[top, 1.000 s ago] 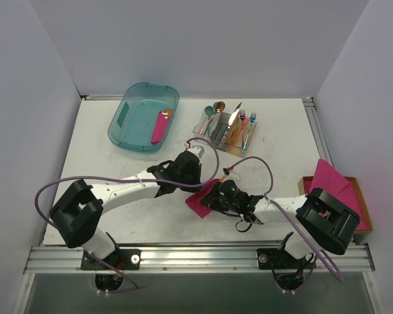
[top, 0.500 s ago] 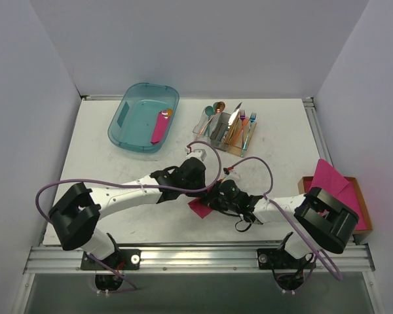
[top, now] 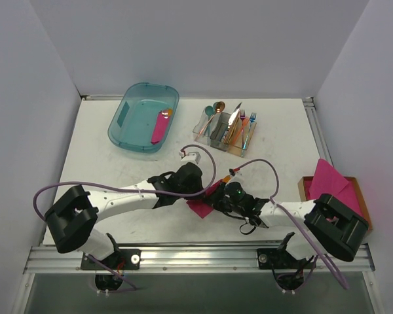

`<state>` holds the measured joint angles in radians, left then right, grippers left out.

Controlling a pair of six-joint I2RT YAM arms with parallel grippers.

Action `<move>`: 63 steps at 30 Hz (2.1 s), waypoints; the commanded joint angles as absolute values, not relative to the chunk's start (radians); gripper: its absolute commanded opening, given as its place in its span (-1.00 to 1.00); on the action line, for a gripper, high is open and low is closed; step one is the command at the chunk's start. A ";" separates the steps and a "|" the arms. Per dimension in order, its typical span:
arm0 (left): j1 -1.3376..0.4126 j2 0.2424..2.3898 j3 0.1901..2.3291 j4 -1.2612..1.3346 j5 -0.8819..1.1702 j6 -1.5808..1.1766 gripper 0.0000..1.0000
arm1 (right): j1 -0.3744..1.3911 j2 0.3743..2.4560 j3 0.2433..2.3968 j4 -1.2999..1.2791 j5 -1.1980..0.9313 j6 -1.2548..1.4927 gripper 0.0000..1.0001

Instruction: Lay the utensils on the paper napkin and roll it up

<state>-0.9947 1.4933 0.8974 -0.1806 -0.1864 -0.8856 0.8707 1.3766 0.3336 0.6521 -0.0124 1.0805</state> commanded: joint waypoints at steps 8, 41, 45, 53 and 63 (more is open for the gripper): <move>-1.031 1.470 0.868 -0.057 -0.235 -0.919 -0.95 | 0.865 1.262 0.322 0.545 0.060 1.120 -1.00; -1.178 1.572 0.867 0.038 -0.465 -0.810 -0.92 | 0.672 1.083 0.382 0.258 -0.075 1.246 0.06; -1.186 1.575 0.880 0.006 -0.503 -0.792 -0.92 | 0.670 1.080 0.414 0.226 -0.064 1.243 0.06; -1.193 1.574 0.874 0.031 -0.509 -0.752 -0.92 | 0.667 1.140 0.462 0.230 -0.078 1.235 0.08; -1.209 1.557 0.856 0.078 -0.492 -0.690 -0.92 | 0.667 1.252 0.488 0.301 -0.109 1.247 0.02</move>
<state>-1.1988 1.5787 0.8604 0.0154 -0.4885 -0.7250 0.6735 1.2335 0.4507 0.2600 -0.0948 1.2346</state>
